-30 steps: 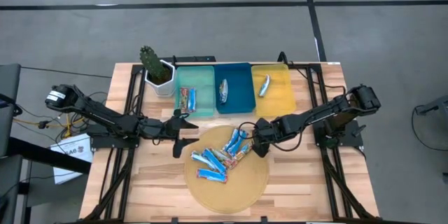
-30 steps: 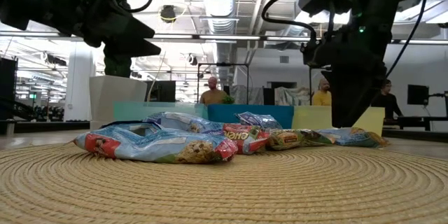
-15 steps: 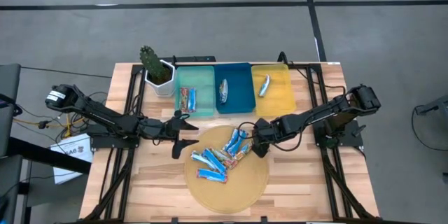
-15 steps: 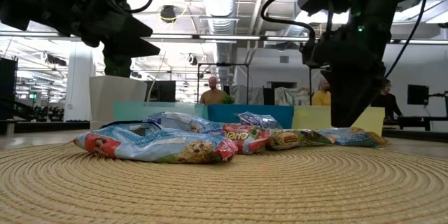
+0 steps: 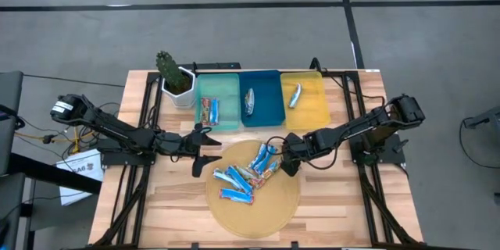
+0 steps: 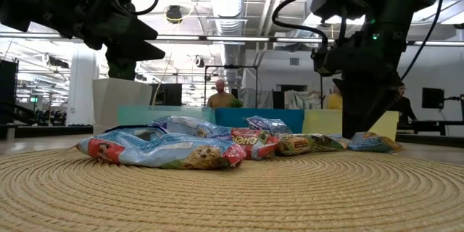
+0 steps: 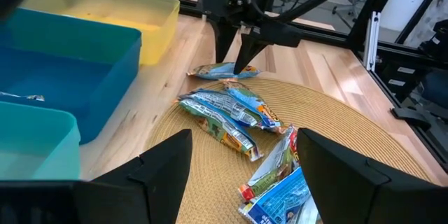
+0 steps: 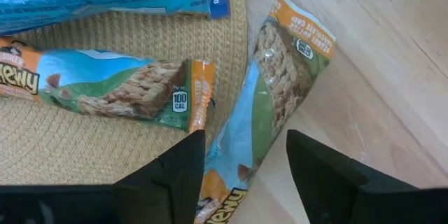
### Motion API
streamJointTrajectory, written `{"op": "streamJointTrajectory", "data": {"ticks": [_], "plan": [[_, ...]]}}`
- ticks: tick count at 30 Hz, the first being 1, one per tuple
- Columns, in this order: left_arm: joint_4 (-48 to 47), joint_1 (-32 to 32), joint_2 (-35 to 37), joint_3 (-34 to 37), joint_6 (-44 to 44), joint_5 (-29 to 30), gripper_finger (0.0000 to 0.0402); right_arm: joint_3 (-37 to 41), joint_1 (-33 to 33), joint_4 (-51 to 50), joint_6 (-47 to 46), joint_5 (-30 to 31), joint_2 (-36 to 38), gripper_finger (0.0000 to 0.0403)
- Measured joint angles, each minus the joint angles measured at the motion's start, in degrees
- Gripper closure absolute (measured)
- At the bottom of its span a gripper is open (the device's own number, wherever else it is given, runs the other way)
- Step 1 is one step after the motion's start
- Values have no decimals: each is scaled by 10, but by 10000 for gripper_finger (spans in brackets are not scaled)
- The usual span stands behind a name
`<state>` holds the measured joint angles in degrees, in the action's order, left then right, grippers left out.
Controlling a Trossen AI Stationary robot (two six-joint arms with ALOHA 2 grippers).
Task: Pick and place Granola Bars by type
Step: Put the yellow granola bar into the yellow bin
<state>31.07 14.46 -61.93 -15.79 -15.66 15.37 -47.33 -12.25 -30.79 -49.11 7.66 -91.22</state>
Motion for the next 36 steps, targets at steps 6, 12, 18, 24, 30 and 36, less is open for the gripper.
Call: {"op": "streamJointTrajectory", "data": {"ticks": [6,12,18,24,30,36], "plan": [[0,0,0,0,-2,3,152,0,0,0,1,0,0,227],[1,0,0,0,-3,3,152,0,5,8,7,-4,-35,247],[2,0,0,0,-6,3,152,-2,5,14,11,0,-52,260],[1,0,0,0,-6,6,152,1,12,11,16,-3,-33,295],[1,0,0,0,-7,10,152,1,12,9,16,-4,-31,342],[1,0,0,0,-11,10,152,0,12,9,16,-3,-30,367]]}}
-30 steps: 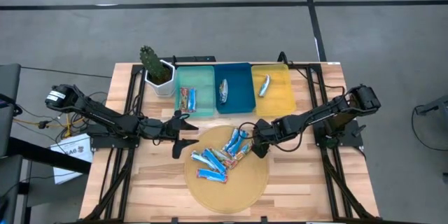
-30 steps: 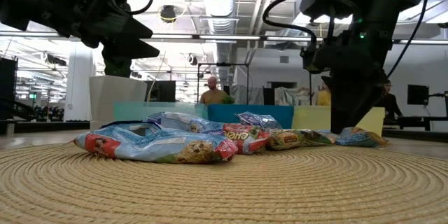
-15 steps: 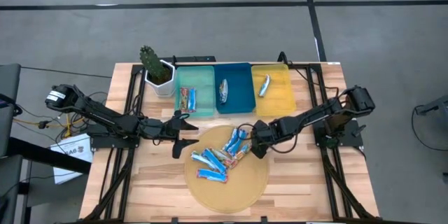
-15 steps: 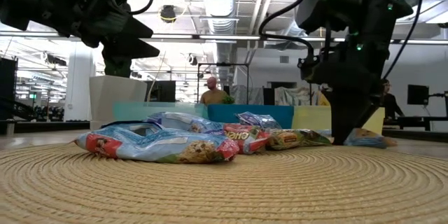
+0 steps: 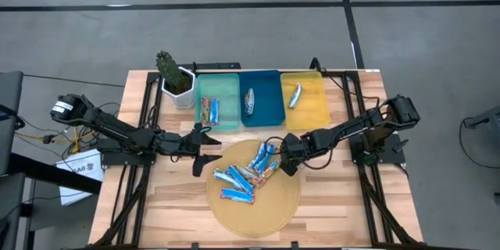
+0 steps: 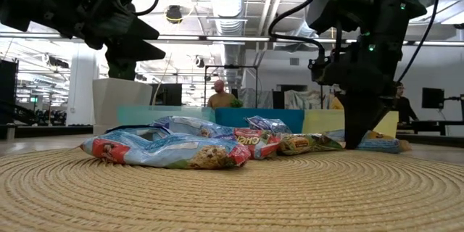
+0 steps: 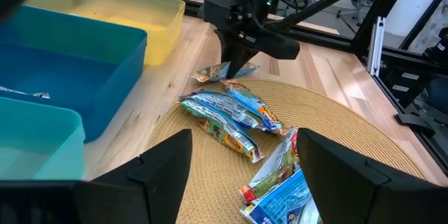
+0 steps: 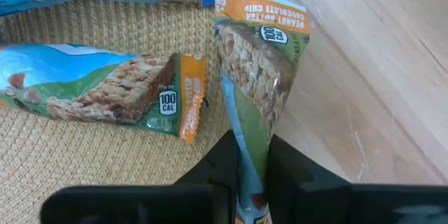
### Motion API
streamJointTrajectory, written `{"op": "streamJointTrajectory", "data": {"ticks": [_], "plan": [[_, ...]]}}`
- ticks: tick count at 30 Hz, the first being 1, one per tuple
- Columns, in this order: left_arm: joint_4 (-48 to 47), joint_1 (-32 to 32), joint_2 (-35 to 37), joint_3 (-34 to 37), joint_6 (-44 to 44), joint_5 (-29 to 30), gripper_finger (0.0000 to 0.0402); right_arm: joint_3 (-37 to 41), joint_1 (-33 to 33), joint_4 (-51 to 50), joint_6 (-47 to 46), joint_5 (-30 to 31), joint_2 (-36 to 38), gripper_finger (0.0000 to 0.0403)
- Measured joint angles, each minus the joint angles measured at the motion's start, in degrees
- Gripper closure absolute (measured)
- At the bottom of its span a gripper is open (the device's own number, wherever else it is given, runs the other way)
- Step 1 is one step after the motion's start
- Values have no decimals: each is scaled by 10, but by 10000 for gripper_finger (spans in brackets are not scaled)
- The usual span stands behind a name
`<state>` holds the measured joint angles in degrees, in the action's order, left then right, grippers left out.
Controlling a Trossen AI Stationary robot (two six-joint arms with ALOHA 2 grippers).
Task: Pick and place Granola Bars by type
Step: Put the yellow granola bar into the yellow bin
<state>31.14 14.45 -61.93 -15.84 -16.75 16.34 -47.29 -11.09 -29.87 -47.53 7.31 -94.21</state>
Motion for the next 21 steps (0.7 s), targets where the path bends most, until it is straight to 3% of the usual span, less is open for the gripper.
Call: {"op": "streamJointTrajectory", "data": {"ticks": [14,21], "plan": [[-2,0,0,0,-9,0,152,0,-1,3,10,5,1,376],[-2,0,0,0,-16,10,152,0,-1,2,16,32,35,375]]}}
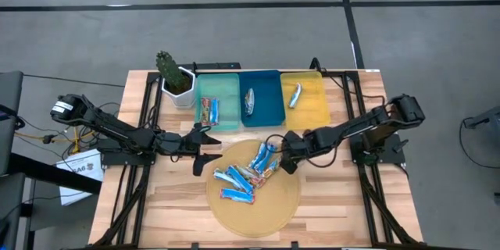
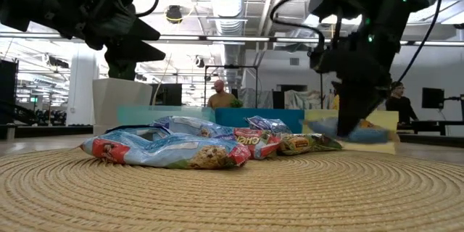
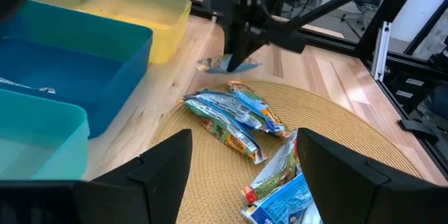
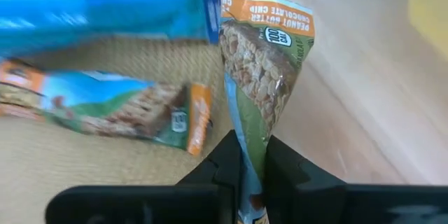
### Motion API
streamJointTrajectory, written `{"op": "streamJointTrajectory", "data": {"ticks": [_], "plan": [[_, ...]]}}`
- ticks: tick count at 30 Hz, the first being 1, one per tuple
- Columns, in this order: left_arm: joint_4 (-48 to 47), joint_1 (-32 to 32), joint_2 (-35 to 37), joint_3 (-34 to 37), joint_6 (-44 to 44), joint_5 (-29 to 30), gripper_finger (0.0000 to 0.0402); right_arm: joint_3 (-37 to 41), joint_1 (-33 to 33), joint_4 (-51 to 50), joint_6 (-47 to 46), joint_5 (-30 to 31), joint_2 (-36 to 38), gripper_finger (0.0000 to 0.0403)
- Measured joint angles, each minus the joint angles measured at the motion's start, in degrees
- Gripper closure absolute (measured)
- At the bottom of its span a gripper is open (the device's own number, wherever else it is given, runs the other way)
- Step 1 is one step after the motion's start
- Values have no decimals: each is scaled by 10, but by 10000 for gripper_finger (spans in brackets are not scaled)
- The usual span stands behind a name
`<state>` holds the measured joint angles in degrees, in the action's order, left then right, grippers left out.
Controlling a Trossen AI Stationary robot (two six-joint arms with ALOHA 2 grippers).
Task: Pick and place Granola Bars by type
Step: Put the yellow granola bar into the yellow bin
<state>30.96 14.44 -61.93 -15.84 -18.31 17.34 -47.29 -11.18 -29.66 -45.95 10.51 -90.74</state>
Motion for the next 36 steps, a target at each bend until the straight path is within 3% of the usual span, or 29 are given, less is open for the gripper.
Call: {"op": "streamJointTrajectory", "data": {"ticks": [18,27,36], "plan": [[1,0,0,0,0,18,152,0,62,-2,67,123,187,376],[2,0,0,0,0,18,152,0,88,19,106,124,246,381],[2,0,0,0,0,17,152,0,99,19,115,123,251,383]]}}
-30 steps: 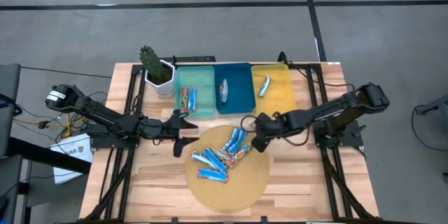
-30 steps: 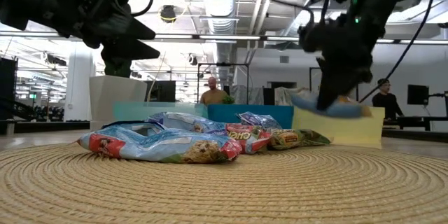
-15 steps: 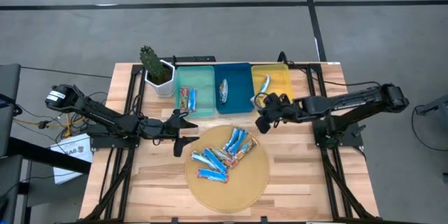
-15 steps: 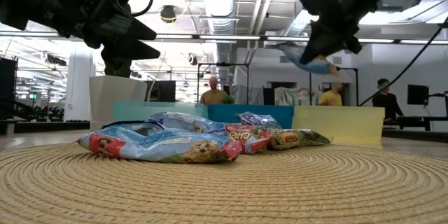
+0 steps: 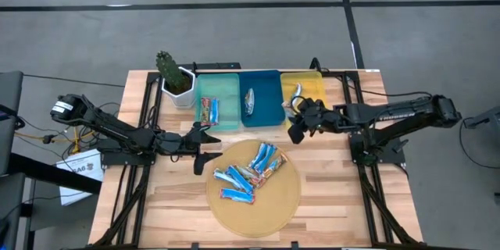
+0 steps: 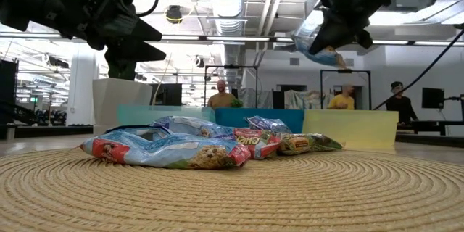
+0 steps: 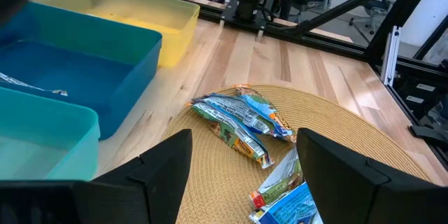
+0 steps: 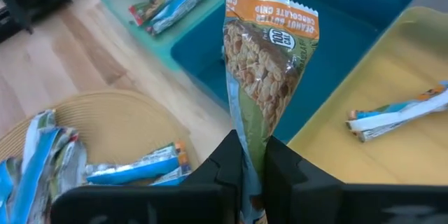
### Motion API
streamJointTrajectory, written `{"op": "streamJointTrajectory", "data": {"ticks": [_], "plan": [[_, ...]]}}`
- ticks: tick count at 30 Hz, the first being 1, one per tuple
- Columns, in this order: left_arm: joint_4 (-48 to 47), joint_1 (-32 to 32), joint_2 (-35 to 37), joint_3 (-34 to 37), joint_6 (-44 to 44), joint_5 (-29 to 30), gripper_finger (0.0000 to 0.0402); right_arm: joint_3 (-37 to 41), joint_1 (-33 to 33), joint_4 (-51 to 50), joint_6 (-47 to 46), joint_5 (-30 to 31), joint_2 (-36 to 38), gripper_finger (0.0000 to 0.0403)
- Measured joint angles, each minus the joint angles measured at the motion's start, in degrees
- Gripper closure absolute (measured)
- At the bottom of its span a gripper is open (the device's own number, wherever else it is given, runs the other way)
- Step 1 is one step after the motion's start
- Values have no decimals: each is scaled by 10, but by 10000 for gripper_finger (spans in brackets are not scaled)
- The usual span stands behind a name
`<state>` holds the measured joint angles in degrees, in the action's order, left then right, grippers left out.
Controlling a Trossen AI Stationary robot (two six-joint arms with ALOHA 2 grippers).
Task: Pick and place Granola Bars by type
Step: Put the yellow granola bar into the yellow bin
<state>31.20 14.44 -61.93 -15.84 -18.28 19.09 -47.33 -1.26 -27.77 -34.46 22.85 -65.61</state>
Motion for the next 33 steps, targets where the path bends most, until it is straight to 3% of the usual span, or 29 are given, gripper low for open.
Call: {"op": "streamJointTrajectory", "data": {"ticks": [21,33], "plan": [[-2,0,0,0,0,-1,152,0,237,5,35,-4,-3,380],[-5,0,0,0,0,-1,152,0,258,4,36,-4,-15,385]]}}
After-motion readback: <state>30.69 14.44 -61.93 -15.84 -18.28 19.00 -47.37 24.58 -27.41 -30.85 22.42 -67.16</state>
